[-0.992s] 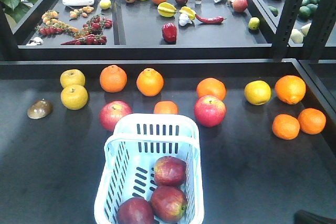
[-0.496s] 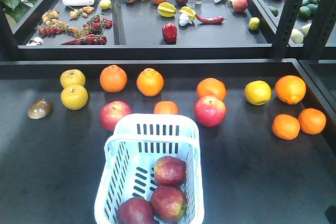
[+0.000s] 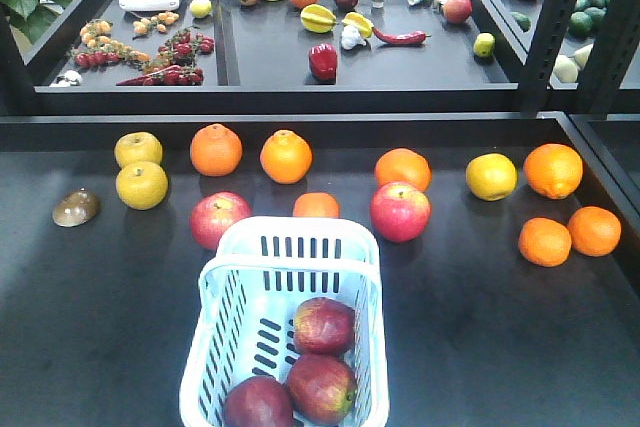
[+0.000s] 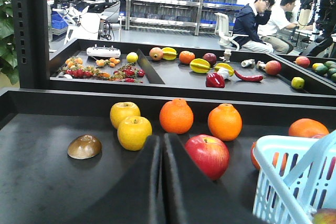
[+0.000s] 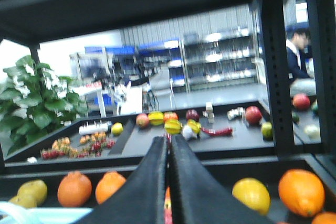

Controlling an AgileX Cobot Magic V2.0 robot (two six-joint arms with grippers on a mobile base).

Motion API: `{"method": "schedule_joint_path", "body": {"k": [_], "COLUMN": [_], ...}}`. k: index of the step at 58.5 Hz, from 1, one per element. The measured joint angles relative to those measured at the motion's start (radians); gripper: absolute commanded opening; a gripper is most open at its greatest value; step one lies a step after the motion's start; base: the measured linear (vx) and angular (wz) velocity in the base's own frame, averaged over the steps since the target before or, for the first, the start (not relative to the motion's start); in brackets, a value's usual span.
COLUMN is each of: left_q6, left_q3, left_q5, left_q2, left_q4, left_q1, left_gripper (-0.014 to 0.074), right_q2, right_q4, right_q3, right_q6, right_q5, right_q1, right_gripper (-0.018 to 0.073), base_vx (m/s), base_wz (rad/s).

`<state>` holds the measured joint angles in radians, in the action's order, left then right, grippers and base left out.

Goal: Pick three apples into basket with both arms

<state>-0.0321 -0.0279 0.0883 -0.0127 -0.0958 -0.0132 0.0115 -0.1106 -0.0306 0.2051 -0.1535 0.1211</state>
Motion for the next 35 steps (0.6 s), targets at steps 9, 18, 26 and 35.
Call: {"method": "schedule_joint_path", "body": {"k": [9, 18, 26, 35], "left_q6": [0.0, 0.0, 0.0, 0.0], "left_q3": [0.0, 0.0, 0.0, 0.0], "left_q5": [0.0, 0.0, 0.0, 0.0], "left_q2": [0.0, 0.0, 0.0, 0.0], "left_q4": [0.0, 0.0, 0.0, 0.0], "left_q1": [0.0, 0.0, 0.0, 0.0], "left_gripper": [-0.0006, -0.0006, -0.0006, -0.0006], "right_q2": [0.0, 0.0, 0.0, 0.0], "right_q4": [-0.008, -0.008, -0.008, -0.008], "right_q3": [0.0, 0.0, 0.0, 0.0], "right_q6": [-0.001, -0.001, -0.001, 0.0], "right_q5": [0.056, 0.11, 0.11, 0.11], "right_q1": [0.0, 0.0, 0.0, 0.0], "right_gripper": [-0.0005, -0.0005, -0.0005, -0.0005], "base_vx": [0.0, 0.0, 0.0, 0.0], "base_wz": [0.0, 0.0, 0.0, 0.0]}}
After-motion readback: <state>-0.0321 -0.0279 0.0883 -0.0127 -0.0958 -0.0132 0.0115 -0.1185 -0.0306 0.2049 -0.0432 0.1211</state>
